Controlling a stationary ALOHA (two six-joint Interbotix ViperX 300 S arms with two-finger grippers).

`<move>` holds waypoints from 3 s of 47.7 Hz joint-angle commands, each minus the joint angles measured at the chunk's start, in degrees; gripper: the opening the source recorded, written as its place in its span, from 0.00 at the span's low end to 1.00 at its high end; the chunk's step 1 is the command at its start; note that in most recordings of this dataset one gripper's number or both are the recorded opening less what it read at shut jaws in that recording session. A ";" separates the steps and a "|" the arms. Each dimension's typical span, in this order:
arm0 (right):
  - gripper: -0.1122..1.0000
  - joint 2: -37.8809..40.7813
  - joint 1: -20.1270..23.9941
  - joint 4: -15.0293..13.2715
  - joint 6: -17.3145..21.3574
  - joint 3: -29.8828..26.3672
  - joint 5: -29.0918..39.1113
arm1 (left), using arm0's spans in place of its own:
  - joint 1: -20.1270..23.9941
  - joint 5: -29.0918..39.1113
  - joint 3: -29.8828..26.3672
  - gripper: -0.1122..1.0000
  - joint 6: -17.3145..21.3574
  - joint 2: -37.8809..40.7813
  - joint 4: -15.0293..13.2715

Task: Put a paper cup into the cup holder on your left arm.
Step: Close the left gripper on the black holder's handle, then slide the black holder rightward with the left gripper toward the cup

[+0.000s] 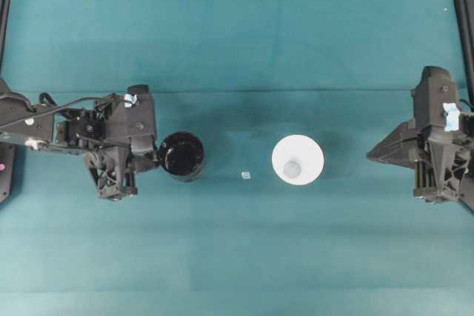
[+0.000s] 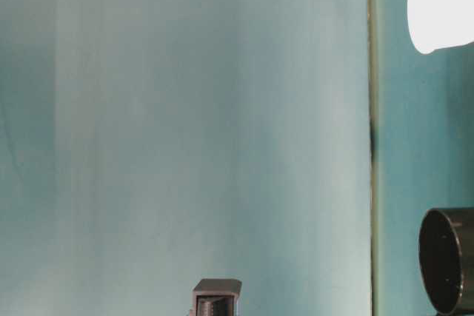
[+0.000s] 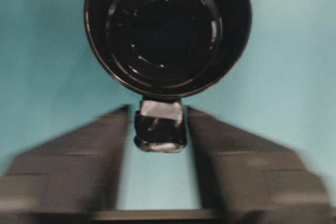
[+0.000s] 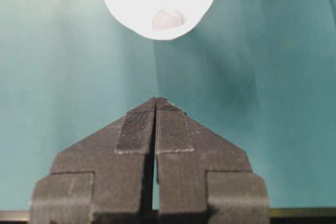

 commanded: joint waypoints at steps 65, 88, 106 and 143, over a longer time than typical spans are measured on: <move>0.09 0.09 0.00 -0.09 0.53 -1.49 0.26 | 0.09 -8.96 -13.01 0.37 8.61 8.09 0.44; 0.09 0.09 0.00 -0.09 0.53 -1.41 0.26 | 0.09 -10.72 -13.27 0.37 8.61 10.11 0.44; 0.09 0.09 -0.26 -0.09 0.53 -1.32 0.26 | 0.09 -12.30 -13.27 0.37 8.61 10.90 0.44; 0.09 0.09 -0.88 -0.09 0.53 -1.14 0.26 | -0.35 -13.80 -12.74 0.37 8.35 13.36 0.44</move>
